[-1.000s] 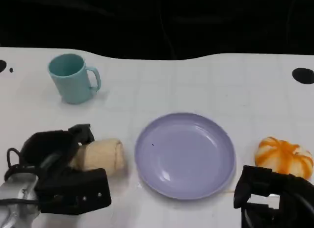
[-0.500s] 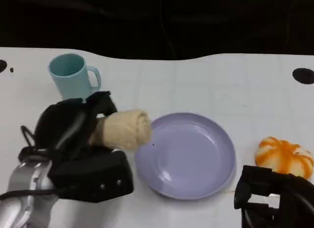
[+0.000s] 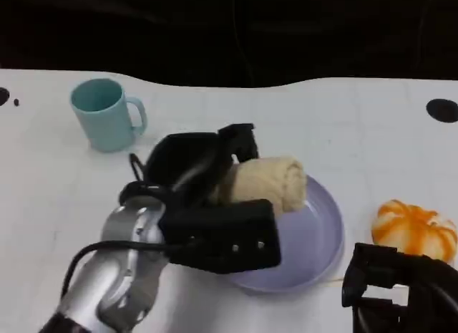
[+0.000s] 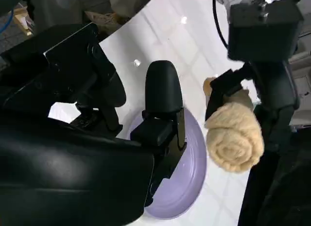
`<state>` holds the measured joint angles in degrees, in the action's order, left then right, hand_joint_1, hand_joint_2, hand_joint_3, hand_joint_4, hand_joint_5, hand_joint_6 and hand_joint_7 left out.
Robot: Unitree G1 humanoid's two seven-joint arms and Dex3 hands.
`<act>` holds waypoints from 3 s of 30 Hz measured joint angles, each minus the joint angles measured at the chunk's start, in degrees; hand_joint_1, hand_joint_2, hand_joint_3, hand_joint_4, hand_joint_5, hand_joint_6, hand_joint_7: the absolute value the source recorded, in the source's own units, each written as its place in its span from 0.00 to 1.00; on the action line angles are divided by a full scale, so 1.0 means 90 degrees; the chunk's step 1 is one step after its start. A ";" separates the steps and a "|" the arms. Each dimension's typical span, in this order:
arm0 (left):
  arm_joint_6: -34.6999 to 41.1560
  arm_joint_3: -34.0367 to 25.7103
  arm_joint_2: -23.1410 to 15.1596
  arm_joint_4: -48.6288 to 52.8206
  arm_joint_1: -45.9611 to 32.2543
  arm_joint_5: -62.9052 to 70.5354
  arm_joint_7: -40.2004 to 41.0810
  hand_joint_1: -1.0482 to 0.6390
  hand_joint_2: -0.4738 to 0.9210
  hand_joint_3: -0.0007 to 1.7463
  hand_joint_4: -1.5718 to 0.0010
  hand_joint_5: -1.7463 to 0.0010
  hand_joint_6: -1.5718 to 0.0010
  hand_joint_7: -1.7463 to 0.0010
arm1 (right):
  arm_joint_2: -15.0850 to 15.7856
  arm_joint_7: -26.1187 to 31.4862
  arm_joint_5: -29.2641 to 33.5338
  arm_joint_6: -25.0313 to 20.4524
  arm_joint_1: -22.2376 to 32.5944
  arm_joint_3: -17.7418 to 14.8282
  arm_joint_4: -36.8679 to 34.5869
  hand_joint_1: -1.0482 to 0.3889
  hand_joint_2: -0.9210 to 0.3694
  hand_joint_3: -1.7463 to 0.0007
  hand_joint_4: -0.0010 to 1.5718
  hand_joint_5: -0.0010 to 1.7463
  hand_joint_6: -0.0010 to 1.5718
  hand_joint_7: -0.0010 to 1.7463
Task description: Grasp the towel on the left side of the plate with the left hand and place it into the plate.
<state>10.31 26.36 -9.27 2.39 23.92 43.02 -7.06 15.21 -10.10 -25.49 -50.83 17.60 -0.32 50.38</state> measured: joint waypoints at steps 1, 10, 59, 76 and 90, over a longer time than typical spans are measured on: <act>0.0038 0.0084 0.0062 0.0082 0.0044 0.0027 -0.0035 0.48 0.70 0.55 0.44 0.00 0.56 0.02 | 0.0000 0.0002 -0.0001 -0.0001 -0.0002 0.0000 0.0004 0.77 0.33 0.17 0.51 1.00 0.43 0.93; 0.0322 0.0438 0.0403 0.0445 0.0266 0.0128 -0.0425 0.48 0.93 0.21 0.65 0.13 0.52 0.72 | -0.0003 0.0092 -0.0015 -0.0062 -0.0023 0.0003 0.0068 0.78 0.32 0.17 0.51 1.00 0.44 0.93; -0.0520 -0.2679 -0.1949 -0.3614 -0.2829 -0.2158 -0.2114 0.42 1.00 0.10 0.60 0.75 0.61 0.96 | 0.0041 0.0008 0.0002 -0.0088 -0.0220 0.0030 -0.0035 0.78 0.32 0.17 0.51 1.00 0.42 0.93; 0.2327 -0.4379 -0.0040 -0.4907 -0.4611 -0.7379 -0.1467 0.53 0.85 0.48 0.50 0.15 0.47 0.37 | 0.0042 -0.0008 0.0007 -0.0077 -0.0286 0.0070 -0.0056 0.77 0.33 0.18 0.52 1.00 0.43 0.93; 0.2732 -0.4324 0.0135 -0.4351 -0.4762 -0.8130 -0.1091 0.53 0.82 0.50 0.52 0.02 0.53 0.21 | 0.0073 -0.0025 0.0023 -0.0066 -0.0301 0.0037 -0.0184 0.77 0.33 0.18 0.51 1.00 0.42 0.93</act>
<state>34.90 -12.56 -8.06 -36.77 -18.94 -30.15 -16.88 15.86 -10.32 -25.28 -51.42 14.90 0.02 48.71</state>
